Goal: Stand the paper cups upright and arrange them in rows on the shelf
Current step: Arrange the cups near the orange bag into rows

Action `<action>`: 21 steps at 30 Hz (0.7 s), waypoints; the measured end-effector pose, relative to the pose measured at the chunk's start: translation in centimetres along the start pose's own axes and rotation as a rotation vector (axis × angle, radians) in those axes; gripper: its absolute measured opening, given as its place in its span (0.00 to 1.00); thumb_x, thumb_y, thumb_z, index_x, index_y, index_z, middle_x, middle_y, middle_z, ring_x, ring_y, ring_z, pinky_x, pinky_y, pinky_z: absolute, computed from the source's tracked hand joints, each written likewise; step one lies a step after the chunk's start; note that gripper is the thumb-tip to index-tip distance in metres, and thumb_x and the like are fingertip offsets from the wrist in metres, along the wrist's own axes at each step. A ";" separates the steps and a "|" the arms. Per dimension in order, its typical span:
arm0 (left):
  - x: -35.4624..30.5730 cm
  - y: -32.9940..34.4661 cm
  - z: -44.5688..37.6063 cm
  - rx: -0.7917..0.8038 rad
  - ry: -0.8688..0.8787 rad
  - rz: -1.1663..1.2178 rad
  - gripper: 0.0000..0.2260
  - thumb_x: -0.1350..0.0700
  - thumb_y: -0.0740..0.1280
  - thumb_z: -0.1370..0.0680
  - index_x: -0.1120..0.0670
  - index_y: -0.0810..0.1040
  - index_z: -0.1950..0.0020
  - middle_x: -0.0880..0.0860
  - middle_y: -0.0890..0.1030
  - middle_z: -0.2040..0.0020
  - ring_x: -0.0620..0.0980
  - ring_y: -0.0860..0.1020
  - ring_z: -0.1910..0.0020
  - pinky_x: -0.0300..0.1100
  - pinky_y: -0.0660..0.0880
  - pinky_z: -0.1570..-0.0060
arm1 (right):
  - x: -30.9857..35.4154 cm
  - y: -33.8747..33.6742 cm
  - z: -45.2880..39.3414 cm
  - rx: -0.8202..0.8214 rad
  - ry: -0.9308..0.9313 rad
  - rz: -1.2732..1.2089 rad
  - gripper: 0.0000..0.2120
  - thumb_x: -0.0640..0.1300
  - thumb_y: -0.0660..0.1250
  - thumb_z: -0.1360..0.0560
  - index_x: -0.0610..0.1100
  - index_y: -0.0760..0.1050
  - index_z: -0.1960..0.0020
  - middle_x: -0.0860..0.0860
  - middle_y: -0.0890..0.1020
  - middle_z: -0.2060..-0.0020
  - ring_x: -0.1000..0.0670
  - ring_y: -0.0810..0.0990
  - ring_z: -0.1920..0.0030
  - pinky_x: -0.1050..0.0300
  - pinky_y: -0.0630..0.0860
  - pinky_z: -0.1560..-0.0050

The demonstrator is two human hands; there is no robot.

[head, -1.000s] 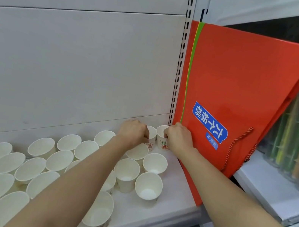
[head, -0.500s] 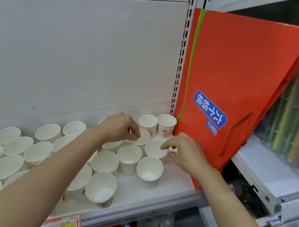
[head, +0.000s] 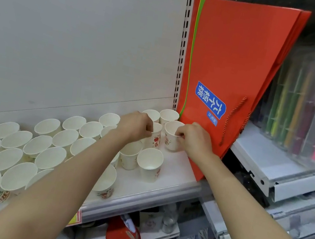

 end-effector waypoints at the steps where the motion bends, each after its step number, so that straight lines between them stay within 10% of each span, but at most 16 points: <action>1: -0.2 0.1 0.1 -0.012 -0.008 -0.008 0.03 0.52 0.70 0.27 0.44 0.82 0.56 0.45 0.83 0.56 0.48 0.79 0.54 0.46 0.79 0.56 | 0.0 0.1 -0.3 -0.004 0.012 -0.001 0.11 0.39 0.64 0.30 0.52 0.81 0.54 0.46 0.80 0.57 0.44 0.75 0.53 0.56 0.63 0.63; 21: -2.5 0.9 1.4 -0.129 -0.034 -0.003 0.03 0.51 0.70 0.27 0.46 0.83 0.55 0.46 0.84 0.56 0.49 0.80 0.56 0.38 0.66 0.66 | 0.9 0.8 -0.9 -0.064 -0.069 0.075 0.07 0.48 0.68 0.26 0.45 0.80 0.54 0.49 0.80 0.55 0.46 0.78 0.52 0.54 0.71 0.60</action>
Point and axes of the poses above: each hand's wrist, its own z-axis away from the middle knuckle, its own y-axis out of the palm, x = y × z, the point moved 1 cm from there along -z, towards the middle knuckle
